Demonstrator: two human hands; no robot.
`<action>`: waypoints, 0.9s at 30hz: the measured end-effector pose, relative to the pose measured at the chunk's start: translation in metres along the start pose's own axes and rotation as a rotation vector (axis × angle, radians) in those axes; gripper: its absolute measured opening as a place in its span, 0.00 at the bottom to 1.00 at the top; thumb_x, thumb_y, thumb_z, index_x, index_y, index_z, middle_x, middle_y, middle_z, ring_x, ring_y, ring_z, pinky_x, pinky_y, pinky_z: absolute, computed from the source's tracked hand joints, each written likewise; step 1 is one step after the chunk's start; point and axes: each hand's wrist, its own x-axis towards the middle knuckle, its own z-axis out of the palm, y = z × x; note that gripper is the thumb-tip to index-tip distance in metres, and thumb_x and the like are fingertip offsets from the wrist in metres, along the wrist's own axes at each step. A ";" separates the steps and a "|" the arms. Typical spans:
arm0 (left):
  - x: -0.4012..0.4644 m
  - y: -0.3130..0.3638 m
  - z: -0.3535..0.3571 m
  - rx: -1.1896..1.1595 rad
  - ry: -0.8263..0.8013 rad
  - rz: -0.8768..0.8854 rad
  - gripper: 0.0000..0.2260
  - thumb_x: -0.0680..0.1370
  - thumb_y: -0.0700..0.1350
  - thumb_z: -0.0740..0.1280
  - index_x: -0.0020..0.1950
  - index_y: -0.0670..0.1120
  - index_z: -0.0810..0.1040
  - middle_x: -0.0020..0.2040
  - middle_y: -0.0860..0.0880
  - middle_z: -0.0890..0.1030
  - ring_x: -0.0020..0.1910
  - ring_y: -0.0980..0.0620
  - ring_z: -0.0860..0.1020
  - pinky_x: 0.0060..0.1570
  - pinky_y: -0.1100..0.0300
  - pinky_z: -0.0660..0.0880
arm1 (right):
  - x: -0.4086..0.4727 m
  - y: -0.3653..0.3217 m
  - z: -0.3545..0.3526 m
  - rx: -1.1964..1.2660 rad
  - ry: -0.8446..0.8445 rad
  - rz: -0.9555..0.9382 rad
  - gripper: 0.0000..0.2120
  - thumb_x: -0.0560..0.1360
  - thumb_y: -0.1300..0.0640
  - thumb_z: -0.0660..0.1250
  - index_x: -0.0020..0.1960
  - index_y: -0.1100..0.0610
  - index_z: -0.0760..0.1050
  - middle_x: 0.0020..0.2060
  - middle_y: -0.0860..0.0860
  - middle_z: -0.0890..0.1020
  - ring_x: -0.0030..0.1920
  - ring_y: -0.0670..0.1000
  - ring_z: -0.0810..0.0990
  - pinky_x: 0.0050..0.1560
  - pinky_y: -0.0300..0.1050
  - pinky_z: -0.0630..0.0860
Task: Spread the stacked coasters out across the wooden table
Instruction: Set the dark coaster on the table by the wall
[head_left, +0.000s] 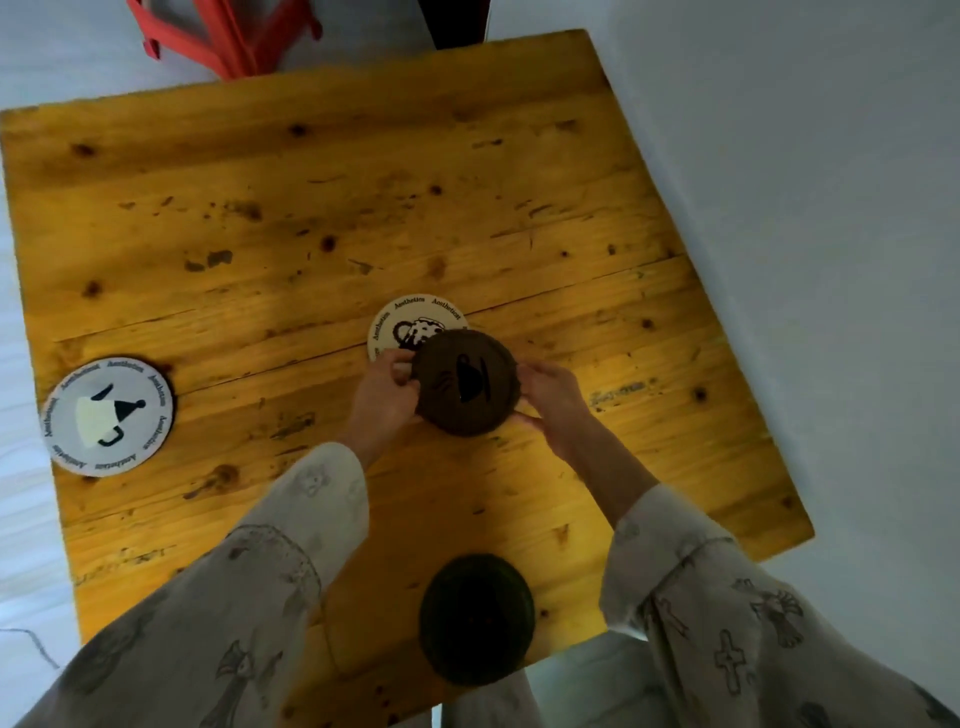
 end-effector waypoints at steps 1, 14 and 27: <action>0.000 0.004 0.008 0.010 -0.027 0.013 0.18 0.78 0.34 0.57 0.67 0.44 0.67 0.64 0.40 0.74 0.60 0.42 0.76 0.45 0.55 0.78 | 0.001 -0.001 -0.010 0.020 0.023 -0.009 0.13 0.77 0.60 0.58 0.58 0.59 0.75 0.51 0.54 0.77 0.53 0.53 0.75 0.46 0.47 0.76; 0.034 0.068 0.161 0.454 -0.255 0.316 0.19 0.79 0.40 0.54 0.71 0.46 0.64 0.60 0.44 0.75 0.55 0.48 0.74 0.54 0.57 0.71 | 0.056 -0.008 -0.169 0.068 0.145 -0.151 0.10 0.78 0.59 0.58 0.57 0.56 0.73 0.49 0.53 0.80 0.49 0.51 0.79 0.55 0.49 0.76; 0.043 0.044 0.175 1.203 -0.093 0.669 0.34 0.75 0.56 0.63 0.75 0.51 0.50 0.78 0.49 0.48 0.77 0.47 0.45 0.74 0.47 0.48 | 0.068 0.056 -0.174 -1.150 0.238 -0.558 0.35 0.75 0.40 0.55 0.76 0.54 0.48 0.77 0.53 0.49 0.77 0.54 0.44 0.77 0.57 0.41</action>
